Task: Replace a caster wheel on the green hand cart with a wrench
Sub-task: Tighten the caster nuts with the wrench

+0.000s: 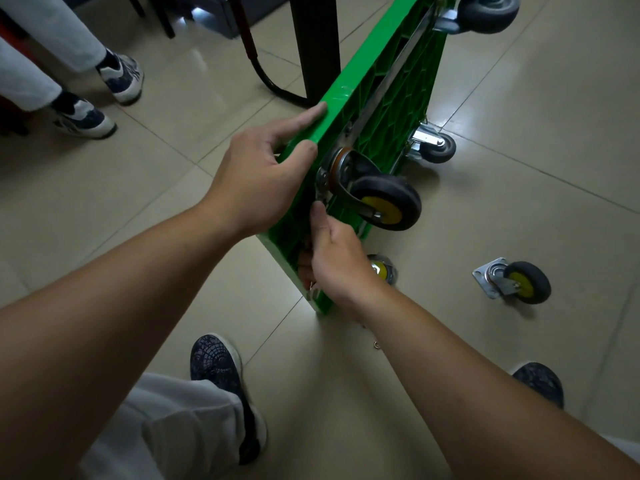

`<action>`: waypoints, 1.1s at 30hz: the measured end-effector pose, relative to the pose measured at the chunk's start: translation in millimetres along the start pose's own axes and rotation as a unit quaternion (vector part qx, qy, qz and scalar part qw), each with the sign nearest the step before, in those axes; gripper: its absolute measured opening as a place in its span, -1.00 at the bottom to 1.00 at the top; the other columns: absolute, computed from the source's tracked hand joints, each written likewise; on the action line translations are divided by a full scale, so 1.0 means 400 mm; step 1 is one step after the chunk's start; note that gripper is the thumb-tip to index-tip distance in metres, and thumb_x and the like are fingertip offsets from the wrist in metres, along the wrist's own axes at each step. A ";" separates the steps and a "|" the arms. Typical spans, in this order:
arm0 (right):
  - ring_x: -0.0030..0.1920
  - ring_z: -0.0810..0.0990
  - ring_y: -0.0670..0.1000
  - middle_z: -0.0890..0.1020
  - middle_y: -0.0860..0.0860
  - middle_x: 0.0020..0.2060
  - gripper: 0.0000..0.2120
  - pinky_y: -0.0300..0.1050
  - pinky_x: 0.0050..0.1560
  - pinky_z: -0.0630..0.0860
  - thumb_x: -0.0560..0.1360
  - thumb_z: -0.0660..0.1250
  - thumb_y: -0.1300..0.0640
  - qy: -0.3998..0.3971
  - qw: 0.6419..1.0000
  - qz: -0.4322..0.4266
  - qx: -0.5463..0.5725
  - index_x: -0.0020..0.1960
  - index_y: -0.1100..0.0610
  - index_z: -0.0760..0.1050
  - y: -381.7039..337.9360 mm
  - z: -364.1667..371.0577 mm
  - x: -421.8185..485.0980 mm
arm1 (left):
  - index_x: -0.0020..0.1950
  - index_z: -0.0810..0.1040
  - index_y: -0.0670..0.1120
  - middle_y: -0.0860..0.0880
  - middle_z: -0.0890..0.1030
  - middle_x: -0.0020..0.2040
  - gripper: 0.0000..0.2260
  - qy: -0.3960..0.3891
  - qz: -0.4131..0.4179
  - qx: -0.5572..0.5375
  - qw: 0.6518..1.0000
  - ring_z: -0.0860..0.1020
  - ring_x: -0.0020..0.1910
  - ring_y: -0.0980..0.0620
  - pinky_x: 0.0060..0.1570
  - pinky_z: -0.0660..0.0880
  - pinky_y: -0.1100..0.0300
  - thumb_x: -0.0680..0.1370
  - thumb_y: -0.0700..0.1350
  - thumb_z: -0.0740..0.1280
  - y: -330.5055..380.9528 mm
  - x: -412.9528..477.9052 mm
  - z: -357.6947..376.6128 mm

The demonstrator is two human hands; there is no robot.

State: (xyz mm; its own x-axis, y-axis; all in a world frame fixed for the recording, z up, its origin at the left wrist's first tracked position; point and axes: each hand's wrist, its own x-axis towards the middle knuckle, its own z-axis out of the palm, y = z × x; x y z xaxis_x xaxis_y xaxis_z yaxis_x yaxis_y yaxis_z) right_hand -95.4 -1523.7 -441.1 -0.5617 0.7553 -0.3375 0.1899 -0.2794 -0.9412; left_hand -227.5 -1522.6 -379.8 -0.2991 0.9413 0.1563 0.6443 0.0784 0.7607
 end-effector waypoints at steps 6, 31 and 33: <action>-0.64 0.24 -0.04 0.25 0.00 -0.49 -0.49 -0.12 -0.45 0.32 0.65 -0.02 -0.27 -0.010 0.955 0.171 0.244 0.07 0.17 0.40 -0.063 0.046 -0.019 | 0.49 0.47 0.16 0.16 0.48 0.44 -0.55 0.001 0.006 0.002 1.000 0.48 0.20 0.38 0.22 0.45 0.35 0.59 0.05 0.21 0.005 -0.003 0.004; -0.24 0.51 0.03 0.50 -0.01 -0.29 -0.44 0.01 -0.20 0.41 0.55 -0.17 -0.30 0.111 0.962 -0.122 -0.218 -0.09 0.12 0.36 0.059 -0.037 0.038 | 0.49 0.47 0.16 0.15 0.49 0.46 -0.56 -0.008 0.002 -0.018 1.000 0.44 0.39 0.28 0.34 0.42 0.27 0.59 0.03 0.24 -0.003 0.000 0.003; -0.25 0.50 -0.04 0.49 -0.03 -0.30 -0.47 -0.04 -0.23 0.32 0.58 -0.15 -0.28 0.100 0.964 -0.116 -0.215 -0.10 0.11 0.36 0.061 -0.039 0.041 | 0.49 0.47 0.17 0.15 0.49 0.46 -0.56 -0.006 -0.001 -0.017 1.000 0.44 0.40 0.27 0.35 0.42 0.24 0.59 0.04 0.24 -0.002 -0.002 0.004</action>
State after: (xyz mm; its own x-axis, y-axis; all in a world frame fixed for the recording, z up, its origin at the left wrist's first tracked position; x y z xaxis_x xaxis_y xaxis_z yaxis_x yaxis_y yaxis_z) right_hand -87.6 -1508.8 -469.8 -0.4704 0.8794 -0.0730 0.4193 0.1500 -0.8954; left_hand -226.7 -1522.8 -381.7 -0.2922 0.9449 0.1477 0.6191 0.0692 0.7822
